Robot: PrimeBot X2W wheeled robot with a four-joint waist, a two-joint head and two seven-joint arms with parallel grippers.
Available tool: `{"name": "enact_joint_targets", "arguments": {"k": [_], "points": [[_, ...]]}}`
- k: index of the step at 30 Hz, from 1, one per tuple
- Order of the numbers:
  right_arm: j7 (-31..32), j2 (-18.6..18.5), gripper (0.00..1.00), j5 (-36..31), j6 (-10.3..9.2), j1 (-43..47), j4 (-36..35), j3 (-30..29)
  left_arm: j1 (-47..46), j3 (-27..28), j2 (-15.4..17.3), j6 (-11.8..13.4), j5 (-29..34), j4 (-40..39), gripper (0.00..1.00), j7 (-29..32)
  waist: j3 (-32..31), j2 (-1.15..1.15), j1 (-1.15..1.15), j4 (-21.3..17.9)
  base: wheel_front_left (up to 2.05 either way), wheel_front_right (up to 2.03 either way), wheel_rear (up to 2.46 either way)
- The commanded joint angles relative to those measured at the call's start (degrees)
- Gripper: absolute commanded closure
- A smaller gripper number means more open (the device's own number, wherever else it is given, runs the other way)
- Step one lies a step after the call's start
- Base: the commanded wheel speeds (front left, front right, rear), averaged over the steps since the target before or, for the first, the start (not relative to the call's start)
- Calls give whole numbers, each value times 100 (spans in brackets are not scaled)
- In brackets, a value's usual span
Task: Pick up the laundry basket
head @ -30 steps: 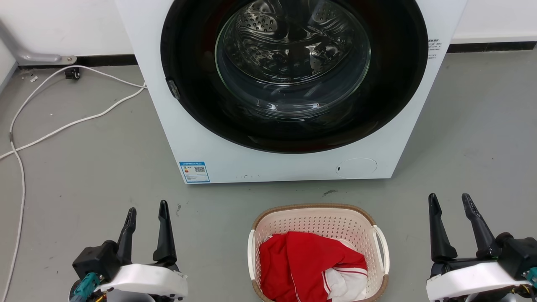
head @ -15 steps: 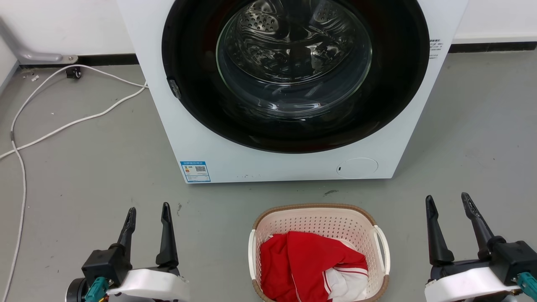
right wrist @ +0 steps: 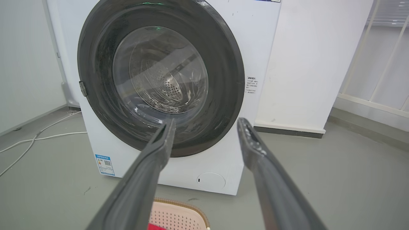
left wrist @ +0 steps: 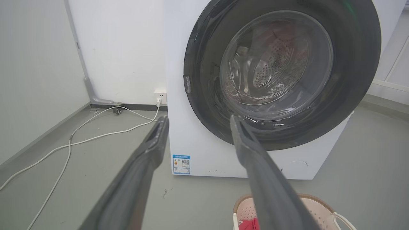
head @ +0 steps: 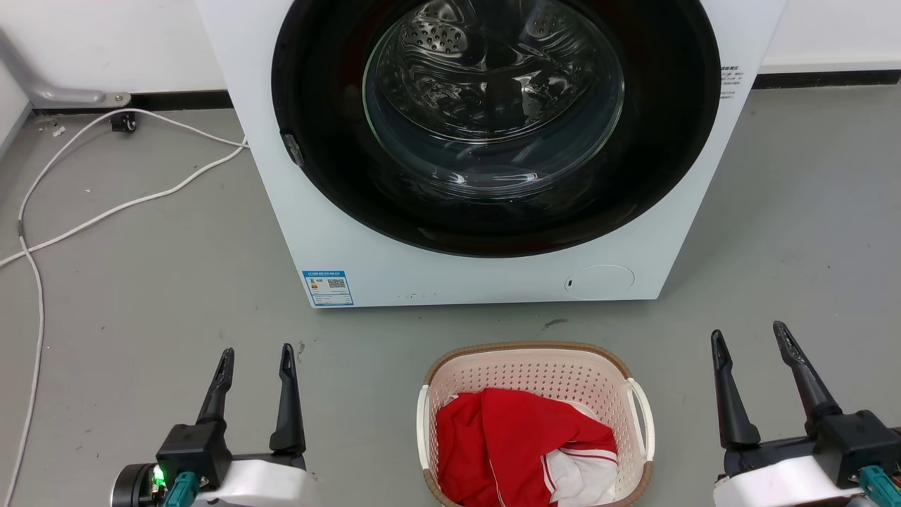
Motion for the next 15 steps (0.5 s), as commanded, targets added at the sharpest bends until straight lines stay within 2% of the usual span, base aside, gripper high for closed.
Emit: {"name": "enact_joint_targets", "arguments": {"k": [1, 15], "points": [[-52, -13, 0, -124, -2, 90, -55, -6, 66, -12, 16, 29, 129, -38, 0, -53, 4, 0, 0, 4, 0, 0, 0], [-90, -12, 0, -204, -2, 106, 50, -28, 101, -32, 16, 85, 262, 18, 0, -90, 9, 0, 0, 7, 0, 0, 0]]}}
